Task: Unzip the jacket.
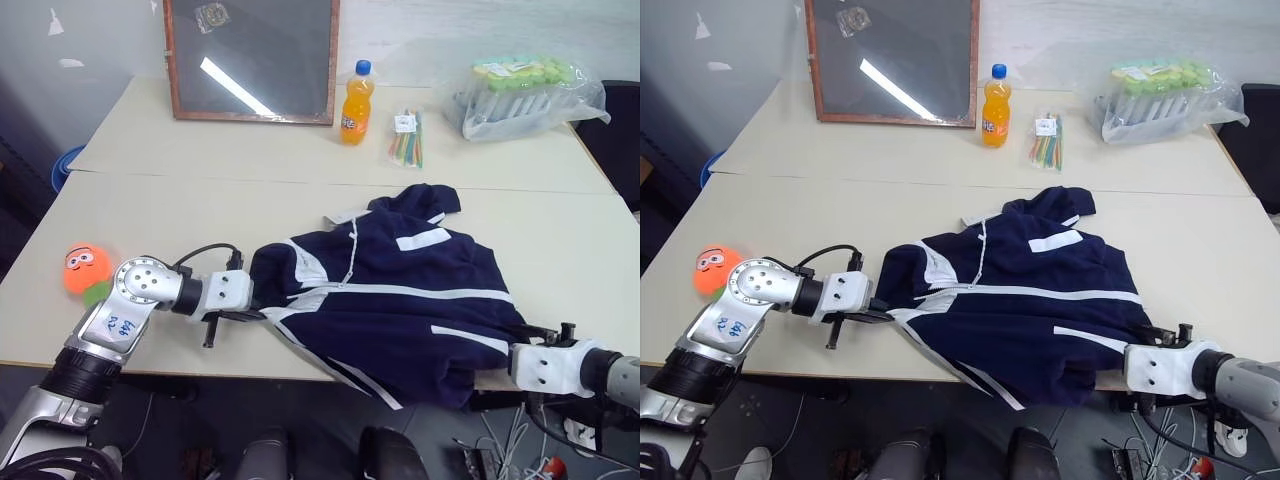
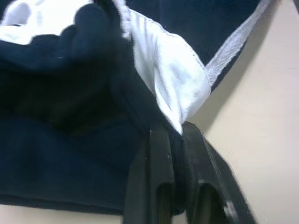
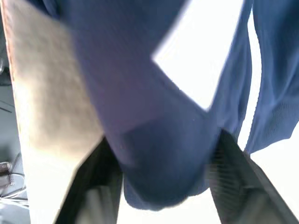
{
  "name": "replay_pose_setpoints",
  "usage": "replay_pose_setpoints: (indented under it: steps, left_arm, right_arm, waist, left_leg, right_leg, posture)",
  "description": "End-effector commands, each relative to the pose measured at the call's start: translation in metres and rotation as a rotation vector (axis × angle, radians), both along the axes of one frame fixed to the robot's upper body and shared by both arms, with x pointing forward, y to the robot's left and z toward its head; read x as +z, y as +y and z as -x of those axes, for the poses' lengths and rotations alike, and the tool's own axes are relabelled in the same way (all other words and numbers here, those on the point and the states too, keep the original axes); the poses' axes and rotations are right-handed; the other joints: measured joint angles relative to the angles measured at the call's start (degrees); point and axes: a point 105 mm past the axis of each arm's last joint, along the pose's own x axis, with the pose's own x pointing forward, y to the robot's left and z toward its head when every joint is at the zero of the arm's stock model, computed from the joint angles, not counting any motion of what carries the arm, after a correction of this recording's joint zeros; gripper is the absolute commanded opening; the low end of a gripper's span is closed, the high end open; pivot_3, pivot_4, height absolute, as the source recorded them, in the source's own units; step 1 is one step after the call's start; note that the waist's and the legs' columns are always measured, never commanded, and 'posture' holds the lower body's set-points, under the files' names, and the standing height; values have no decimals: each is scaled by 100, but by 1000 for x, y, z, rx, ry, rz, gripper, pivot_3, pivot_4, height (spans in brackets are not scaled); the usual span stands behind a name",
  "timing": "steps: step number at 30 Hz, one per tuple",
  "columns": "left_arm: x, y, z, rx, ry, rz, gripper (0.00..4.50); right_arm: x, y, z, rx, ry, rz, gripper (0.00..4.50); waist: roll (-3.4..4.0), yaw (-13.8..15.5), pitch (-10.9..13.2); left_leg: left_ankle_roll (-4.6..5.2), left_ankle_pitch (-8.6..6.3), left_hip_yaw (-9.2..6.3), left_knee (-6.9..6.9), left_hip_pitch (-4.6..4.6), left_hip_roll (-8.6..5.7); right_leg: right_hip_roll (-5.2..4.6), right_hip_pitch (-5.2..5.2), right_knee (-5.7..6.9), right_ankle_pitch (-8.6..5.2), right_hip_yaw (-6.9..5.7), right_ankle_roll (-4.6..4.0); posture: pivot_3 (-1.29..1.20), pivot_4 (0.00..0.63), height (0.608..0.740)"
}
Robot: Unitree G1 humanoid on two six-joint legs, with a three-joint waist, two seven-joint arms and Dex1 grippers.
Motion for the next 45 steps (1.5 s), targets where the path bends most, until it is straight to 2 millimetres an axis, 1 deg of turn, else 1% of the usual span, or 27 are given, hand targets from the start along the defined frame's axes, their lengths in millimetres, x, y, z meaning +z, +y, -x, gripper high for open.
replay_pose_setpoints:
  steps: [1,3,6,8,9,10,12,13,15,17,18,19,20,21,22,23,25,26,29,32,34,36,37,38,39,42,45]
  left_arm:
    - [6,4,7,15,25,8,1713]
    - [10,5,10,23,33,18,2344]
    - [19,6,14,42,36,44,3193]
    - [28,6,16,70,63,87,3745]
    - [42,4,19,84,107,163,4097]
    - [58,2,22,103,158,249,4097]
    - [80,0,26,111,215,359,4097]
    - [86,-1,27,113,222,386,4097]
    - [101,-2,24,132,215,446,4097]
    - [108,-3,20,152,200,471,4097]
    - [109,-4,18,160,183,463,4097]
    - [108,-4,16,168,164,449,4097]
    - [108,-5,14,174,150,444,4097]
    - [109,-6,12,178,136,446,4097]
    - [110,-7,11,180,129,451,4097]
    - [112,-10,11,179,122,463,4097]
    - [117,-15,11,171,110,482,4097]
    - [118,-18,11,168,106,487,4097]
    - [120,-21,12,170,95,495,4097]
    - [120,-20,13,182,84,494,4097]
    - [118,-19,14,190,80,490,4116]
    - [118,-19,15,198,79,495,4116]
    - [118,-19,15,199,78,496,4116]
    - [118,-19,16,200,77,498,4116]
    - [118,-19,16,202,76,500,4116]
    - [119,-19,15,209,65,506,4116]
    - [121,-17,13,216,56,511,4116]
  right_arm:
    - [16,-2,5,2,40,-13,3783]
    - [23,-5,11,-1,90,-21,4476]
    - [39,-8,17,-6,152,-57,4500]
    - [55,-7,16,10,155,-78,4500]
    - [70,-3,10,25,133,-109,4500]
    - [86,4,4,48,102,-149,4500]
    - [107,16,-6,80,71,-227,4500]
    - [112,21,-9,88,69,-257,4500]
    - [129,53,-22,135,94,-498,4500]
    - [138,85,-34,184,152,-691,4500]
    - [140,96,-47,186,157,-755,4500]
    - [142,107,-65,178,118,-783,4500]
    - [144,118,-83,166,65,-778,4500]
    - [144,127,-101,161,-12,-735,4500]
    - [145,133,-112,162,-62,-696,4500]
    - [142,140,-122,205,-147,-583,4500]
    - [137,155,-136,265,-212,-491,4500]
    - [135,162,-144,293,-258,-439,4500]
    - [131,177,-160,366,-340,-329,4500]
    - [132,190,-172,410,-386,-287,4500]
    - [135,196,-178,422,-398,-292,4093]
    - [132,198,-182,457,-420,-230,3655]
    - [131,199,-183,469,-426,-215,3281]
    - [130,201,-185,476,-430,-210,3075]
    - [130,202,-186,482,-435,-208,2691]
    - [126,206,-189,517,-450,-154,1745]
    - [121,207,-189,552,-454,-109,1745]
  waist:
    - [0,0,0]
    - [0,-1,0]
    - [0,-6,0]
    - [0,-8,0]
    - [0,-6,0]
    - [-2,-16,2]
    - [-2,-38,4]
    - [-2,-38,4]
    - [-3,-37,3]
    - [-3,-73,3]
    - [-4,-89,3]
    - [-6,-134,4]
    - [-6,-169,4]
    - [-4,-170,5]
    - [-3,-174,5]
    - [-3,-157,5]
    - [-3,-138,4]
    - [-3,-140,4]
    - [-3,-171,5]
    - [-3,-212,5]
    - [-3,-265,5]
    - [-3,-307,5]
    - [-3,-314,5]
    - [-3,-316,5]
    - [-3,-322,5]
    - [-3,-338,5]
    - [-3,-335,5]
  left_leg:
    - [0,0,0,0,0,0]
    - [0,0,-2,0,1,0]
    - [1,0,-5,0,1,2]
    - [1,-1,-7,0,3,2]
    - [2,-1,-8,0,2,5]
    - [1,-1,-9,0,4,5]
    - [2,-1,-8,2,1,26]
    - [1,-1,-9,6,5,41]
    - [-1,-1,-12,5,6,46]
    - [-7,-4,-16,5,20,51]
    - [-7,-4,-19,5,20,51]
    - [-10,-6,-21,5,25,51]
    - [-13,-8,-17,4,31,51]
    - [-13,-8,-11,4,31,34]
    - [-14,-8,-9,2,28,30]
    - [-20,-11,-5,0,27,27]
    - [-20,-11,-7,4,-26,19]
    - [-20,-11,-3,5,-38,13]
    - [-17,-13,-1,4,-44,6]
    - [-16,-13,-8,4,-41,5]
    - [-17,-11,-12,8,-33,8]
    - [-18,-9,-16,8,-31,10]
    - [-18,-9,-15,8,-30,11]
    - [-18,-9,-16,7,-30,11]
    - [-18,-9,-16,7,-30,12]
    - [-18,-9,-15,6,-29,12]
    - [-18,-9,-16,5,-29,13]
  right_leg:
    - [0,0,0,0,1,0]
    - [0,-1,0,0,4,0]
    - [0,-1,0,0,4,0]
    - [0,1,1,0,4,0]
    - [0,0,0,0,4,0]
    - [0,2,1,0,4,0]
    - [1,-3,3,0,11,0]
    - [4,2,6,0,8,0]
    - [9,2,4,0,5,-1]
    - [16,21,-7,0,2,-2]
    - [17,24,-10,0,0,-3]
    - [20,30,-9,-1,-2,-4]
    - [23,34,-12,-1,-1,-4]
    - [25,32,-10,-1,4,-4]
    - [25,23,-6,-2,6,-6]
    - [25,11,4,-5,11,-11]
    - [22,-43,19,-6,11,-13]
    - [21,-49,19,-6,12,-12]
    - [16,-49,15,-6,9,-12]
    - [13,-46,13,-6,8,-12]
    - [13,-42,20,-6,11,-12]
    - [14,-41,24,-6,10,-12]
    - [14,-41,25,-6,11,-12]
    - [14,-42,25,-6,12,-12]
    - [14,-42,25,-6,12,-12]
    - [14,-43,25,-6,13,-12]
    - [15,-43,25,-6,13,-12]
  posture:
    - [0,150,740]
    - [0,150,740]
    - [0,150,740]
    - [0,150,740]
    - [0,150,740]
    - [0,150,740]
    - [0,150,740]
    - [0,150,740]
    - [0,150,740]
    - [0,150,740]
    - [0,150,740]
    - [0,150,740]
    - [0,150,740]
    - [0,150,740]
    - [0,150,740]
    - [0,150,740]
    - [0,150,740]
    - [0,150,740]
    - [0,150,740]
    - [0,150,740]
    - [0,150,740]
    - [0,150,740]
    - [0,150,740]
    - [0,150,740]
    - [0,150,740]
    - [0,150,740]
    - [0,150,740]
